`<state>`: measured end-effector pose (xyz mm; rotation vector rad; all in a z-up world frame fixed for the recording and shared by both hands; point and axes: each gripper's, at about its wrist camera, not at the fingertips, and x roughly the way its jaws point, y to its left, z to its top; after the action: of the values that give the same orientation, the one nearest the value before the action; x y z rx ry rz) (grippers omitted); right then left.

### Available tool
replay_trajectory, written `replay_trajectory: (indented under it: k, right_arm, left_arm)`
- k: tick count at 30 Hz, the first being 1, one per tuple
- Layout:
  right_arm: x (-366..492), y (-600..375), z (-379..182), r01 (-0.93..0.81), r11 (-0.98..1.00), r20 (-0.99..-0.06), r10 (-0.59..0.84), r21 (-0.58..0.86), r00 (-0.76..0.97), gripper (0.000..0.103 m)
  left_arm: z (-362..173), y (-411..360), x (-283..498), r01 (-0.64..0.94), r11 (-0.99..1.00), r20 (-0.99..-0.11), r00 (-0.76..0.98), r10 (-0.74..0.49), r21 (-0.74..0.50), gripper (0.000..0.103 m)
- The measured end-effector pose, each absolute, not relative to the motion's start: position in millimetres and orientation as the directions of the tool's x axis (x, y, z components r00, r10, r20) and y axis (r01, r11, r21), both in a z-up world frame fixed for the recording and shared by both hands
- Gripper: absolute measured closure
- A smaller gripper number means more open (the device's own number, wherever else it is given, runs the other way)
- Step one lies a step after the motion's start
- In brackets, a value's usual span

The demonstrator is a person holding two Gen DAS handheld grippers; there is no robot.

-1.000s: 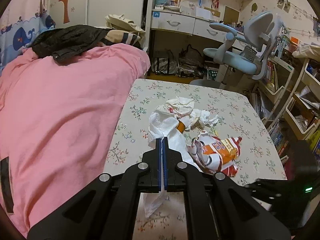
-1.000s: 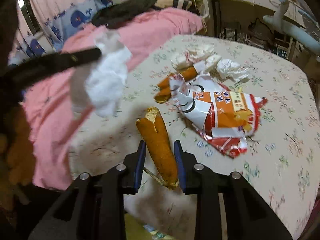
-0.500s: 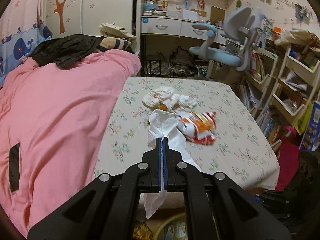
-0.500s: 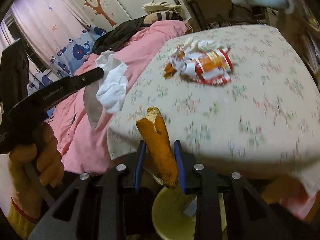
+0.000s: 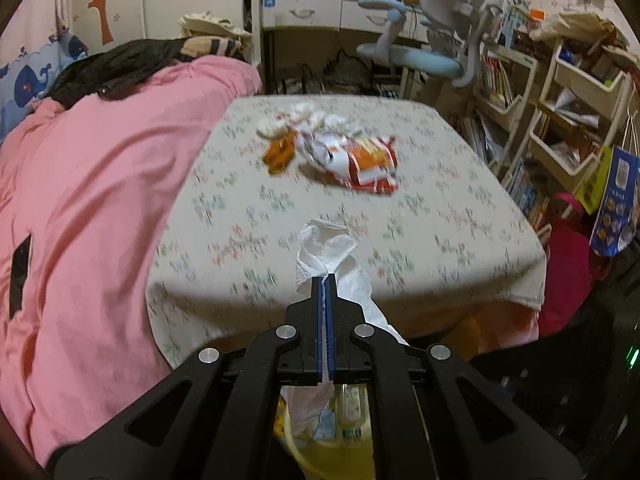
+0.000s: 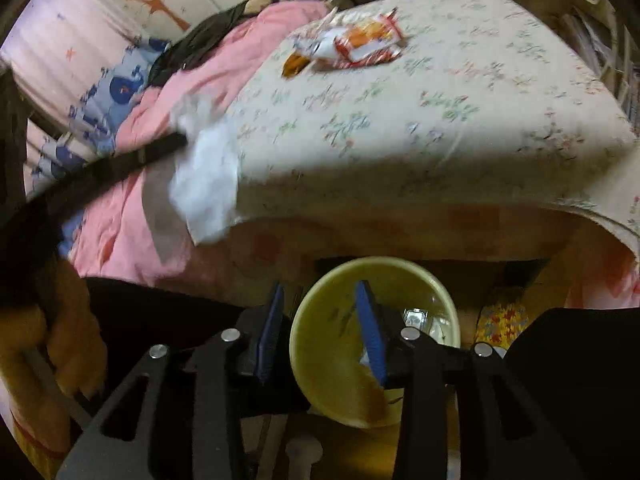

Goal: Collect trash
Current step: 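Carry the snack stick and tissue toward the yellow bin with both tools, then open both tools over the yellow bin, dropping the snack stick and tissue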

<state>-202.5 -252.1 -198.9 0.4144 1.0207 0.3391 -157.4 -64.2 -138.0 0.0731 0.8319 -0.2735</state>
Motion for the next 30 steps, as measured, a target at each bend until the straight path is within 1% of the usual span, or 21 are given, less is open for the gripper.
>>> replay_trajectory:
  k: [1,3,5,7,11,12,14,16,17,18,19,20,22,26,28,30]
  right_arm:
    - [-202,-256,-197,-0.069,0.87,-0.739,0.454,0.488,0.498,0.057]
    - [-205,-263,-193,-0.054,0.865,-0.717,0.447,0.499,0.535,0.054]
    - [-206,-266,-189,-0.05,0.859,-0.697,0.446,0.51,0.562,0.053]
    - [-207,-269,-185,-0.045,0.859,-0.683,0.436,0.51,0.586,0.047]
    - [-209,-275,-181,-0.028,0.854,-0.653,0.418,0.519,0.632,0.045]
    - [-210,-278,-179,-0.02,0.858,-0.645,0.401,0.514,0.651,0.044]
    - [-211,-280,-175,-0.009,0.865,-0.632,0.373,0.501,0.679,0.042]
    - [-213,-282,-171,-0.002,0.871,-0.621,0.352,0.491,0.7,0.039]
    - [-214,-283,-169,0.002,0.876,-0.616,0.337,0.482,0.712,0.037]
    - [-215,-283,-167,0.004,0.879,-0.614,0.329,0.477,0.718,0.035]
    - [-215,-284,-166,0.008,0.883,-0.611,0.317,0.469,0.726,0.033]
    - [-215,-283,-165,0.01,0.887,-0.609,0.309,0.462,0.731,0.032]
    - [-216,-284,-163,0.014,0.892,-0.607,0.295,0.451,0.738,0.03]
    - [-219,-284,-158,0.021,0.907,-0.594,0.258,0.421,0.762,0.026]
    - [-220,-283,-157,0.023,0.916,-0.587,0.238,0.401,0.773,0.022]
    - [-222,-281,-153,0.026,0.928,-0.579,0.21,0.372,0.788,0.019]
  left_arm:
    - [-142,-66,-162,0.272,0.961,-0.749,0.627,-0.213,-0.045,0.101]
    - [-148,-68,-167,0.281,0.959,-0.762,0.611,-0.214,-0.043,0.101]
    - [-156,-73,-174,0.296,0.954,-0.781,0.587,-0.216,-0.042,0.101]
    - [-164,-78,-182,0.311,0.95,-0.8,0.56,-0.218,-0.041,0.101]
    - [-178,-86,-192,0.342,0.939,-0.828,0.515,-0.221,-0.038,0.101]
    - [-181,-88,-194,0.35,0.936,-0.836,0.503,-0.219,-0.035,0.099]
    - [-184,-90,-197,0.355,0.934,-0.841,0.498,-0.213,-0.026,0.092]
    - [-183,-90,-200,0.348,0.937,-0.839,0.505,-0.203,-0.017,0.072]
    - [-181,-89,-201,0.341,0.94,-0.833,0.516,-0.198,-0.013,0.066]
    - [-179,-89,-202,0.336,0.942,-0.828,0.526,-0.193,-0.006,0.058]
    - [-176,-88,-204,0.327,0.945,-0.819,0.543,-0.184,0.005,0.053]
    - [-173,-88,-205,0.323,0.946,-0.812,0.556,-0.18,0.012,0.052]
    - [-166,-87,-205,0.313,0.949,-0.798,0.576,-0.175,0.018,0.043]
    - [-155,-82,-205,0.28,0.959,-0.766,0.624,-0.157,0.032,0.034]
    - [-148,-79,-204,0.251,0.967,-0.744,0.654,-0.136,0.043,0.026]
    - [-141,-76,-203,0.223,0.973,-0.721,0.683,-0.119,0.051,0.021]
